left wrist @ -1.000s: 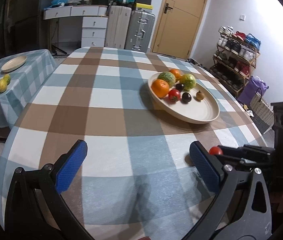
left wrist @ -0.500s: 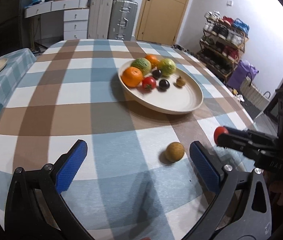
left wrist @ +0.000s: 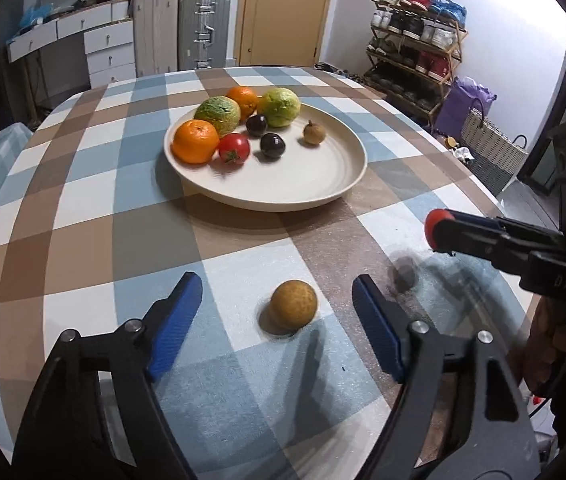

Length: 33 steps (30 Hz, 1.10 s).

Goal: Organize fruits
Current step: 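Close the left tool on the brown round fruit while the right tool holds the tomato, then carry the brown fruit and tomato onto the cream plate and open both tools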

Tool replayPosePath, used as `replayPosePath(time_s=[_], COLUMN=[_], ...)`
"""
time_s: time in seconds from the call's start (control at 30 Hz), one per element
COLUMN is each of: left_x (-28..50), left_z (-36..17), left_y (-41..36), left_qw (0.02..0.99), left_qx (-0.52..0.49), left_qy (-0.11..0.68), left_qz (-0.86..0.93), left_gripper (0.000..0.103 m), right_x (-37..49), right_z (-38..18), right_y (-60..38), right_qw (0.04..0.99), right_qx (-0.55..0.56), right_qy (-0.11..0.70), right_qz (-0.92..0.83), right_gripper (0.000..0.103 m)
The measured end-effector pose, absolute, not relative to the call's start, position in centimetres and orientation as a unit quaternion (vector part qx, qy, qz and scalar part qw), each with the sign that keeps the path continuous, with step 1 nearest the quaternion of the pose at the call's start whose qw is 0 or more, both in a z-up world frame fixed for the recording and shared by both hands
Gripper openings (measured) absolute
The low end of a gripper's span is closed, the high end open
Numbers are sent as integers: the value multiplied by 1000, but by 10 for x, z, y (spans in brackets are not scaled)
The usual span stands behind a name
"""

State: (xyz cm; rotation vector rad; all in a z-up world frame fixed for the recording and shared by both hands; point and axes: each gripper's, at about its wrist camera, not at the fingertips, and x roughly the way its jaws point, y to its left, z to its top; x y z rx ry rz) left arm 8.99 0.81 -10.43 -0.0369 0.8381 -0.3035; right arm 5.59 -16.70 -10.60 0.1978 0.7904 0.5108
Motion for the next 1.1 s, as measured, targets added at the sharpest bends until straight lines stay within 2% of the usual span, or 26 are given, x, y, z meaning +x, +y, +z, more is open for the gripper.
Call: replayPosePath(time_s=[0.03,0.3,0.77,1.1], left_x=[90,95,95,120], left_z=[-105,-116,-104,-78], left_y=[7,4,-1,-3], left_qw=[901,882,885,896], left_qx=[-17,-27,-32,-29], left_qy=[407,439,423,397], left_qz=[-151,-171,-194,-196], left_gripper=[72,24,23,23], right_x=[55,52,56,87], right_z=[-106,-106,-104,-81], right_y=[-169,-175,-178,-177], right_qw=[888,890,890,894], right_qx=[97,100,104,96], right_qy=[378,374,370,353], right_qz=[244,242,245,258], right_gripper=[37,37,37,37])
